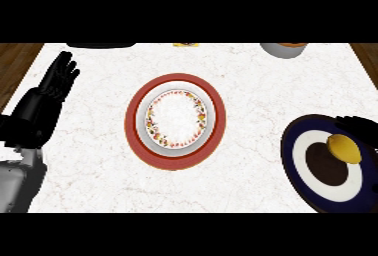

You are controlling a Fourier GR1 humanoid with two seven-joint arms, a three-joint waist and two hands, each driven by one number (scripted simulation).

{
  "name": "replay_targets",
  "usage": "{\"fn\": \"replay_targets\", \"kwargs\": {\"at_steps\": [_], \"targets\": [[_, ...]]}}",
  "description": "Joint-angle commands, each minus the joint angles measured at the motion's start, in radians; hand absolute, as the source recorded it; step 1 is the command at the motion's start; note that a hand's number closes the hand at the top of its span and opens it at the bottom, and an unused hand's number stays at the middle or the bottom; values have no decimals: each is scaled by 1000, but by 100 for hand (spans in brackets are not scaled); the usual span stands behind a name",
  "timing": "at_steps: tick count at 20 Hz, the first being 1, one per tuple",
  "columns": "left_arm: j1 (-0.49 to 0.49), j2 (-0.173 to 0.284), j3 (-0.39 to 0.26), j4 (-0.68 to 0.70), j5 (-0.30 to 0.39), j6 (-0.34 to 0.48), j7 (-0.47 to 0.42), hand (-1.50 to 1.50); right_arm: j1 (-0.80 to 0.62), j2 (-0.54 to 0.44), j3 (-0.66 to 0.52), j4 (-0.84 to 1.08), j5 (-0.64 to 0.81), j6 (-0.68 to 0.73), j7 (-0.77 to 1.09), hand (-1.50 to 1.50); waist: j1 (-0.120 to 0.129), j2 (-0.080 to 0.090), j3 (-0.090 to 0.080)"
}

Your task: Pick the lemon from the plate and place it in the plate

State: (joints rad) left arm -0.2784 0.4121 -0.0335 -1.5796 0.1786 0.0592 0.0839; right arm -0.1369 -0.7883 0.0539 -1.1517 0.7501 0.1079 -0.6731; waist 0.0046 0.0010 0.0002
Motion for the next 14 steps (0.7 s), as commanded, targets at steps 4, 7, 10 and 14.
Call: {"fn": "replay_targets", "kwargs": {"at_steps": [4, 7, 10, 14], "targets": [[-42, -37, 42, 86, -32, -54, -46, 0, -123, 62, 3, 205, 112, -14, -78, -150, -2, 1, 0], [8, -27, 70, -18, -22, -75, 5, 0, -91, 123, 7, 196, 158, -57, -26, -150, -2, -1, 0], [24, -40, 71, -57, -45, -64, 35, 0, -172, 142, -12, 352, 202, -111, -67, -150, 3, 0, 0], [-11, -61, 51, -22, -62, -63, 49, 0, -254, 184, -20, 396, 188, -100, -97, 150, 6, 2, 1]]}}
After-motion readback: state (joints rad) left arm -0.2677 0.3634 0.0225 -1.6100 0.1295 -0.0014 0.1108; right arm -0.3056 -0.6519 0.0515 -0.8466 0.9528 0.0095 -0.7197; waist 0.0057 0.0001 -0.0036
